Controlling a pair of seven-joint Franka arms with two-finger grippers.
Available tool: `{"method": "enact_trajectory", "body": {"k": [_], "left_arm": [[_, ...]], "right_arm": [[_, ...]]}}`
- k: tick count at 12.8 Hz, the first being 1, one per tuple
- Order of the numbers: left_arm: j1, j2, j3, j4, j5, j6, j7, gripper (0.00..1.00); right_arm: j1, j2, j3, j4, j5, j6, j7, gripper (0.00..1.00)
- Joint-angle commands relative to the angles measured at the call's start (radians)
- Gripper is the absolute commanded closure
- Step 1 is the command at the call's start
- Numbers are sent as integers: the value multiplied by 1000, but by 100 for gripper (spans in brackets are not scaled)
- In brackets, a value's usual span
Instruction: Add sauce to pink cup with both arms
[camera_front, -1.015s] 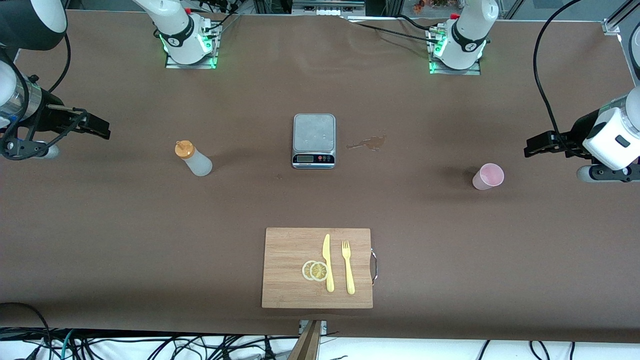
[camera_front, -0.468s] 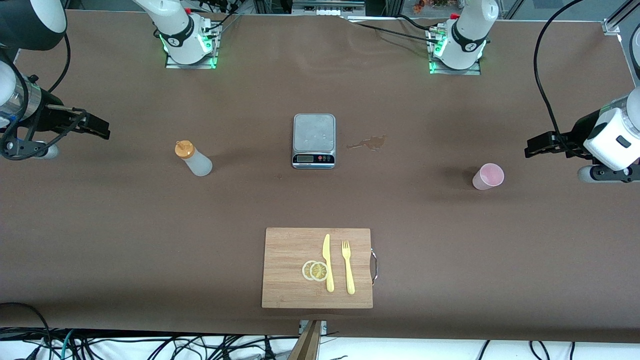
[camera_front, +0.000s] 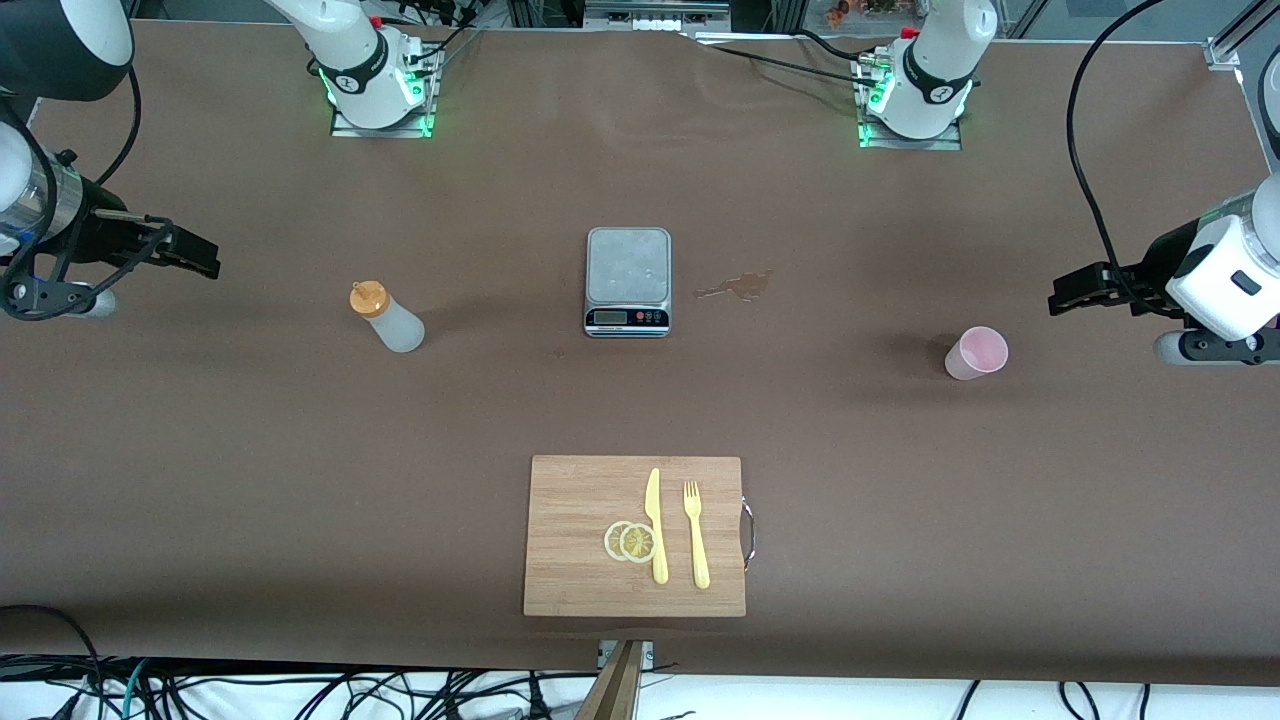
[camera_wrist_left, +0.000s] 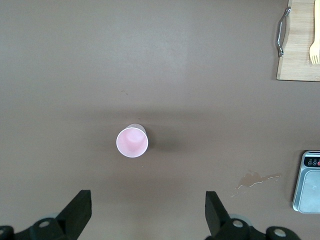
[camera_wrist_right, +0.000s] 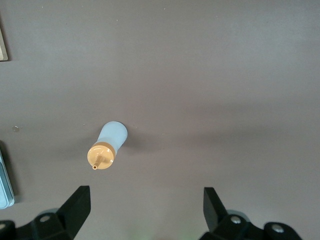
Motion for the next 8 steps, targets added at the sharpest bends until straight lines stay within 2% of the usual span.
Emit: {"method": "enact_trajectory", "body": {"k": [1,8], "left_arm": [[2,6,-2,16,-8,-7,13,0],[17,6,1,-29,-1,1,96,0]], "right_arm": [[-4,-7,-1,8,13,-16,-5,0],[-4,-7,-1,8,13,-16,-5,0]]}}
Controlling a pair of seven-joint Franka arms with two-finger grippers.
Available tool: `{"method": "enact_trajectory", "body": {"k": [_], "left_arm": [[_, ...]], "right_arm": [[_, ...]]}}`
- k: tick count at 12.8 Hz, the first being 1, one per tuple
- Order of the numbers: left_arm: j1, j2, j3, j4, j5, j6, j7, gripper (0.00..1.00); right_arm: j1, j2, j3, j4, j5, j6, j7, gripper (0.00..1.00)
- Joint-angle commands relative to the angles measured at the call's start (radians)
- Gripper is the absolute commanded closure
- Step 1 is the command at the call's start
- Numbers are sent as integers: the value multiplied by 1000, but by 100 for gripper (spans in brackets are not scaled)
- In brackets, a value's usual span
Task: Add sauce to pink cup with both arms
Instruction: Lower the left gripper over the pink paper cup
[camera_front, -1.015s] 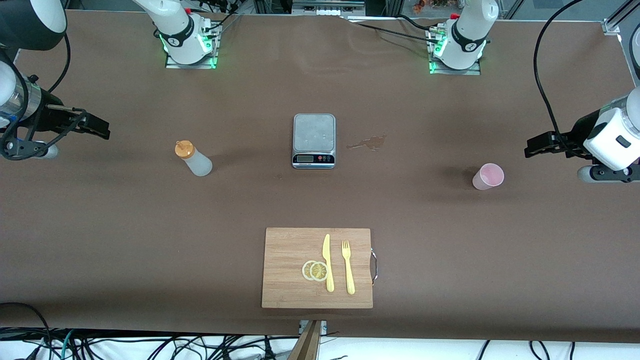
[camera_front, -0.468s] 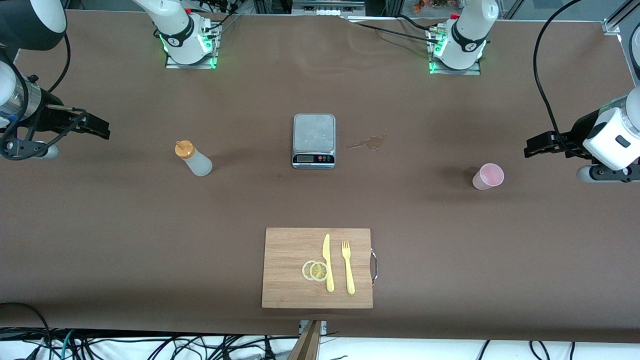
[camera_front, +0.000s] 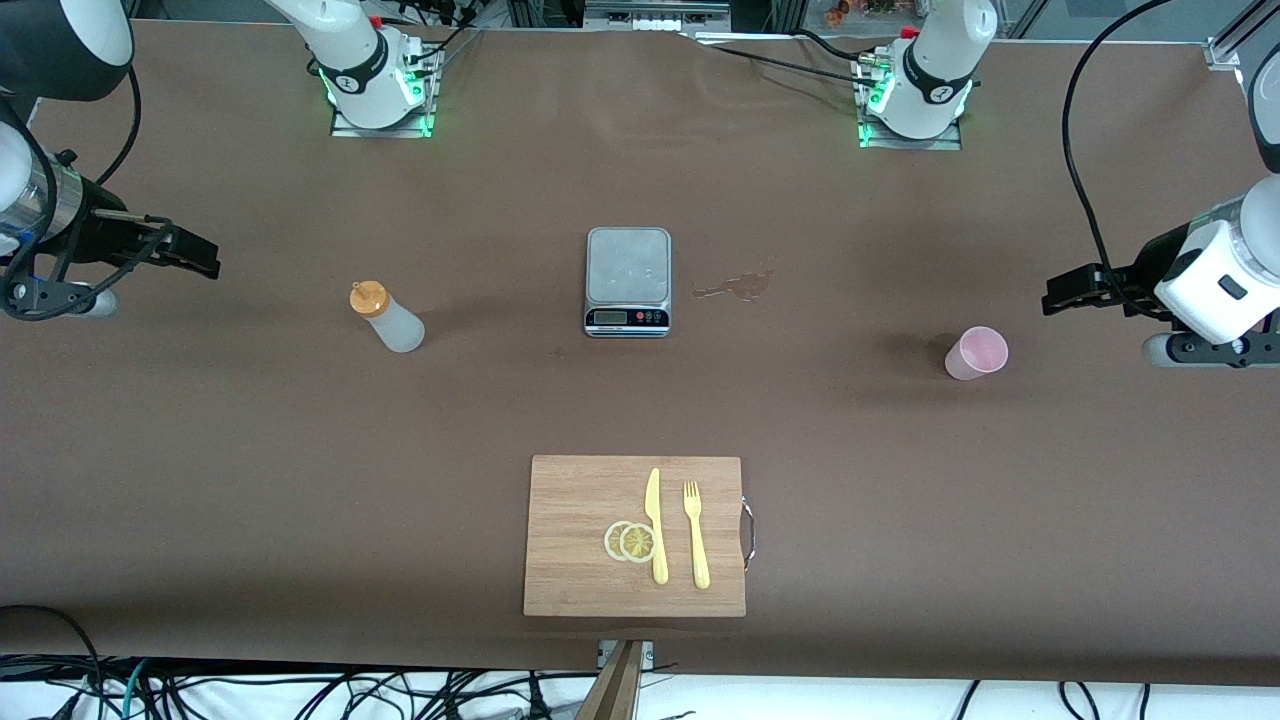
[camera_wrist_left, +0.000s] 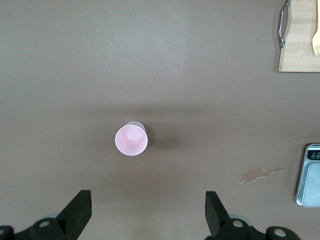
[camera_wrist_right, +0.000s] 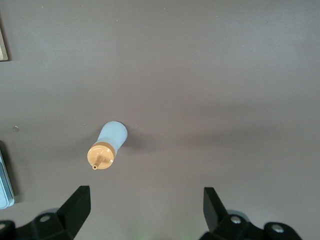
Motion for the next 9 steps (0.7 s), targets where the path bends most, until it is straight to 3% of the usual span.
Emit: {"method": "enact_trajectory", "body": {"k": [1,5,9], "left_arm": [[17,-4,1,-12,-1,2,57,0],[19,-2,1,-13,2,4,60,0],[45,-7,45,-154,21,118,186,0]], "right_arm": [[-4,-7,-1,8,13,-16,-5,0],[-4,-7,-1,8,13,-16,-5,0],[-4,-7,-1,8,13,-16,-5,0]]}}
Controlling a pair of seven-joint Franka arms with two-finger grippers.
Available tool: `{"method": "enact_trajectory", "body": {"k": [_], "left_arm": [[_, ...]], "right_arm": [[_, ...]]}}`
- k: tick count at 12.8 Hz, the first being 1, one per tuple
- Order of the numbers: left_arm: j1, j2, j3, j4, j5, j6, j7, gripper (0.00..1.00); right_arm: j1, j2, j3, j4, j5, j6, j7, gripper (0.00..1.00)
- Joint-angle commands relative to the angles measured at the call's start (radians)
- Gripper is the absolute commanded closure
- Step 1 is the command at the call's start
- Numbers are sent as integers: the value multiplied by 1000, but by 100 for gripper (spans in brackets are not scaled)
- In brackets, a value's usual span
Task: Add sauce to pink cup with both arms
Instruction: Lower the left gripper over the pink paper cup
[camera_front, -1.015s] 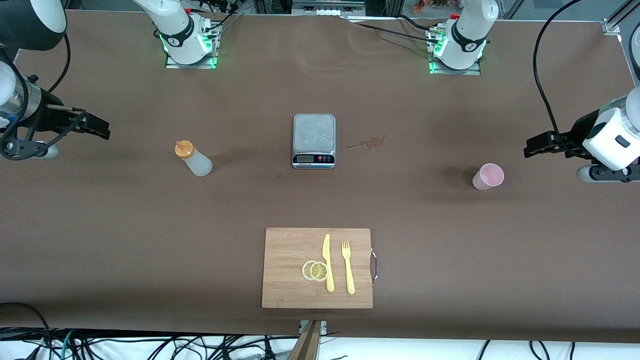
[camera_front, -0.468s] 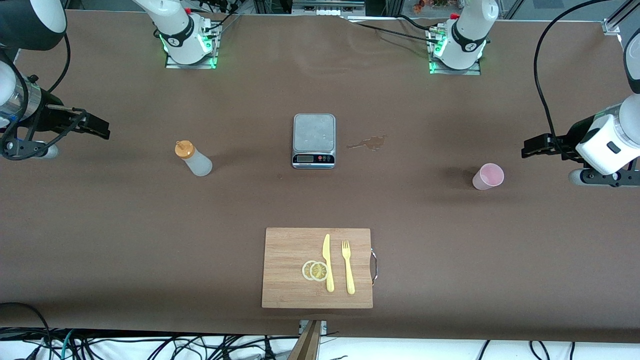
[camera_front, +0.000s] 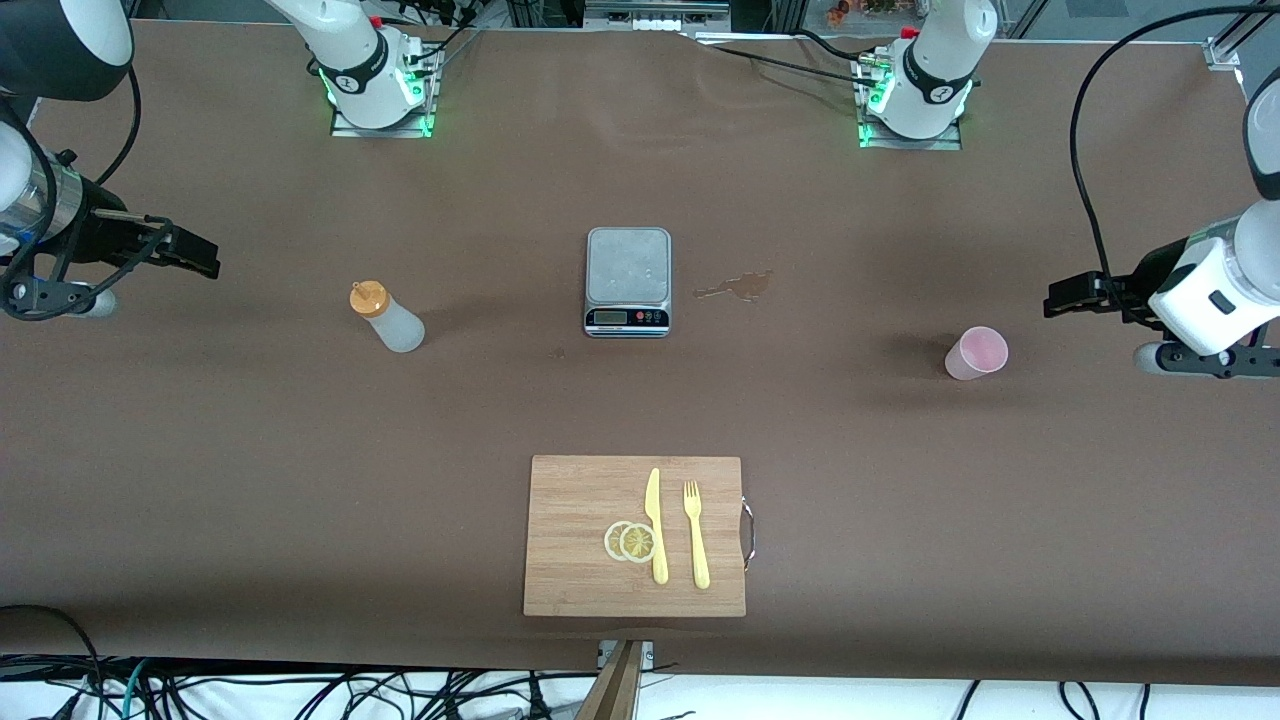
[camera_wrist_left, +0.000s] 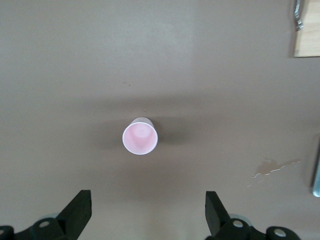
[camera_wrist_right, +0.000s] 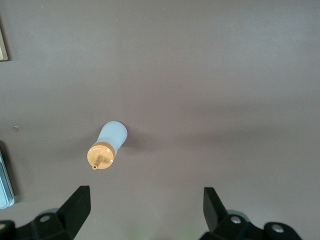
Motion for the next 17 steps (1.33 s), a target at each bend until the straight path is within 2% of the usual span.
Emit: {"method": "enact_trajectory", "body": {"k": [1,4,11,14,17], "left_arm": [[34,-16,27,-114,22,111,105,0],[77,-15,50,-277,21,296,189,0],[68,-15,52,-583,10,666,191,4],[56,-12,52,-633,8,749,191,5],[46,10,52,-639,8,807,191,6]], "right_arm": [[-4,-7,-1,8,13,-15,-4,0],[-5,-5,-1,8,13,-15,-5,0],[-5,-5,-1,8,13,-15,-5,0],[-5,-5,-1,10,13,-15,-5,0],[-5,-5,1,10,13,-14,-3,0]]}}
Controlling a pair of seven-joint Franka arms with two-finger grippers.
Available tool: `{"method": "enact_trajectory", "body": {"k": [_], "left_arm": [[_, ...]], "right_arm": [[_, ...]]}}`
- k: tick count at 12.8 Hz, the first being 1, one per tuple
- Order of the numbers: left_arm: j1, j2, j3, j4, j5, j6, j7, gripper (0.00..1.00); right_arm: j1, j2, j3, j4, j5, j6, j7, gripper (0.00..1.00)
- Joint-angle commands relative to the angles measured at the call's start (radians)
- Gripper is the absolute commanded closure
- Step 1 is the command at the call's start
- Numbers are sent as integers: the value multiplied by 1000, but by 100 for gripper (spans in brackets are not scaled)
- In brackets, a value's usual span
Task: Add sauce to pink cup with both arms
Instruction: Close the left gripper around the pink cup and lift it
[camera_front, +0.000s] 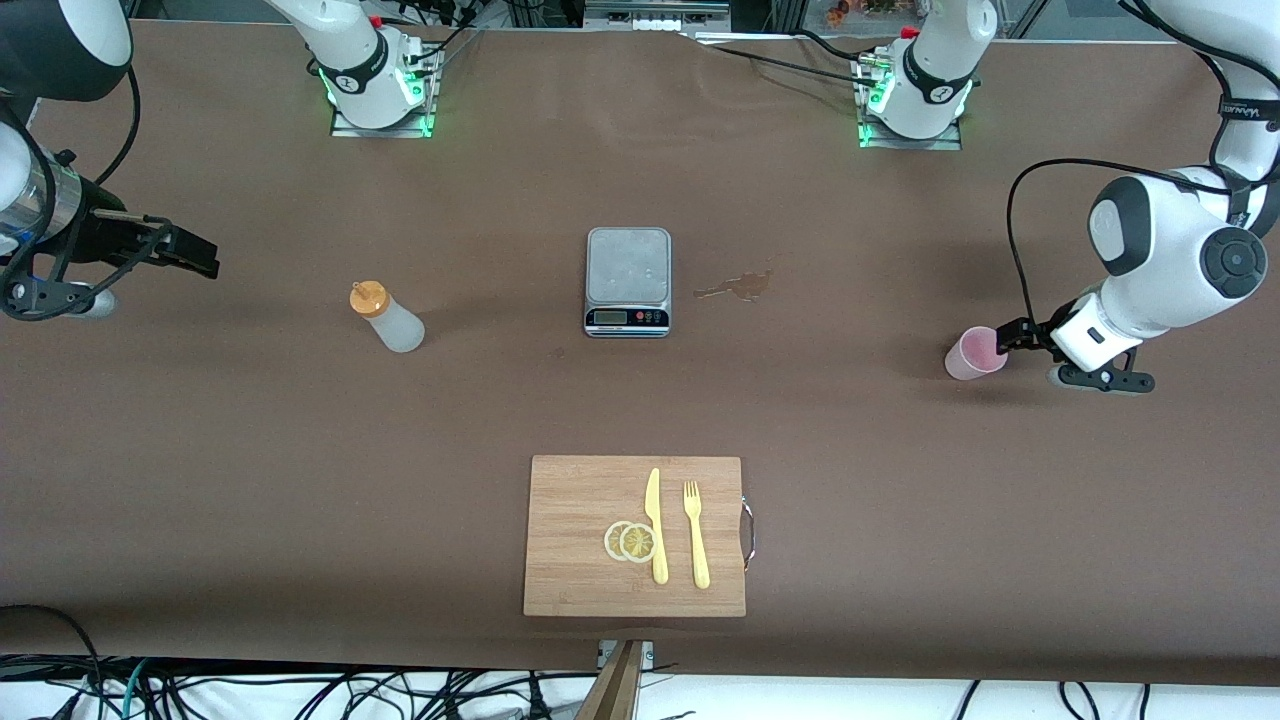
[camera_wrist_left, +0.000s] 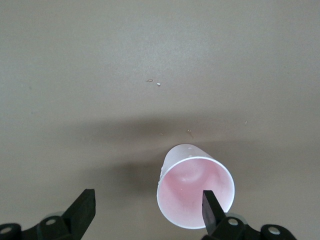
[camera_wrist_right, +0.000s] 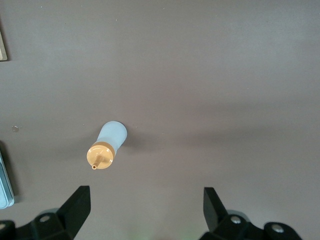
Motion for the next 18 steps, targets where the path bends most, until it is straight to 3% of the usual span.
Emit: {"method": "enact_trajectory", "body": {"k": [1,8,12,14,18], "left_arm": [[-9,6,4,-23,4,59,17,6],[-6,27,4,-58,4,122,19,9],[-8,30,4,-93,4,166,19,17],[-8,30,4,-93,4,167,17,30],[-9,33,4,-95,3,165,13,65]], "right_arm": [[-5,-7,0,8,13,-15,-3,0],[-5,-5,2,10,13,-15,-5,0],[-5,-5,2,10,13,-15,-5,0],[-5,-5,2,10,13,-15,-5,0],[-5,-5,2,8,13,-15,-5,0]]}}
